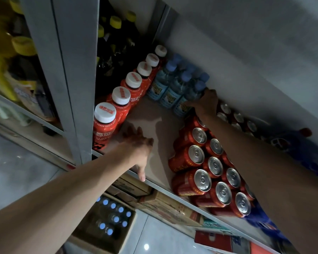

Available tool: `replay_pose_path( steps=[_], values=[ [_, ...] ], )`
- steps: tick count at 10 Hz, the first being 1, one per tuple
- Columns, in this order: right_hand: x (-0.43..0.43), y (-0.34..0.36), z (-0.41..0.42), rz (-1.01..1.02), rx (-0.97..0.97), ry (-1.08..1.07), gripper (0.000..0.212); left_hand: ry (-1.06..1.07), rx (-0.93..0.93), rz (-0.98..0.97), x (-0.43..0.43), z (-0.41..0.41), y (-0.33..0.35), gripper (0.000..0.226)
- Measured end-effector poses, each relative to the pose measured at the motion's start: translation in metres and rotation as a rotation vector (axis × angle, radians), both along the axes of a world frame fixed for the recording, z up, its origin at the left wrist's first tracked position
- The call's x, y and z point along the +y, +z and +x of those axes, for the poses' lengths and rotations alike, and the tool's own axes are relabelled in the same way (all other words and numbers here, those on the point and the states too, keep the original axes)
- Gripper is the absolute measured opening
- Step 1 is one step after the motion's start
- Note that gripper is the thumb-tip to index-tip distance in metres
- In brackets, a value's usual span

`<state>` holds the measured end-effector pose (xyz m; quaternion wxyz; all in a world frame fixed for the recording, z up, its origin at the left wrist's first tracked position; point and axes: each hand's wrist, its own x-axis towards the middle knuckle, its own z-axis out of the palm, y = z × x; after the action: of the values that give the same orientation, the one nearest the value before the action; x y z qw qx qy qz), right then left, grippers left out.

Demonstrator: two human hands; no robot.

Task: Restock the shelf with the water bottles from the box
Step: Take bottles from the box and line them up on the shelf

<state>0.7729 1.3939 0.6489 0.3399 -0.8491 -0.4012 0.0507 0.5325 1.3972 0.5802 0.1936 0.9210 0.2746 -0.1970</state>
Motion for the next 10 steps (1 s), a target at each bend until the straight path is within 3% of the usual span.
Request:
replay_pose_path(
  steps=[3,5,6,10],
  values=[
    [-0.002,-0.001,-0.003,-0.018,-0.059,-0.003,0.071,-0.035,0.014,0.020,0.001,0.003,-0.011,0.131],
    [-0.003,-0.003,-0.001,-0.066,-0.143,-0.051,0.069,-0.070,0.188,0.098,-0.005,0.002,0.022,0.134],
    [-0.001,-0.005,0.000,-0.052,-0.118,-0.032,0.069,-0.060,0.182,0.103,-0.006,0.002,0.024,0.135],
    [-0.033,0.002,-0.020,-0.212,-0.019,-0.121,0.098,-0.021,0.183,0.017,-0.010,0.001,0.020,0.122]
  ],
)
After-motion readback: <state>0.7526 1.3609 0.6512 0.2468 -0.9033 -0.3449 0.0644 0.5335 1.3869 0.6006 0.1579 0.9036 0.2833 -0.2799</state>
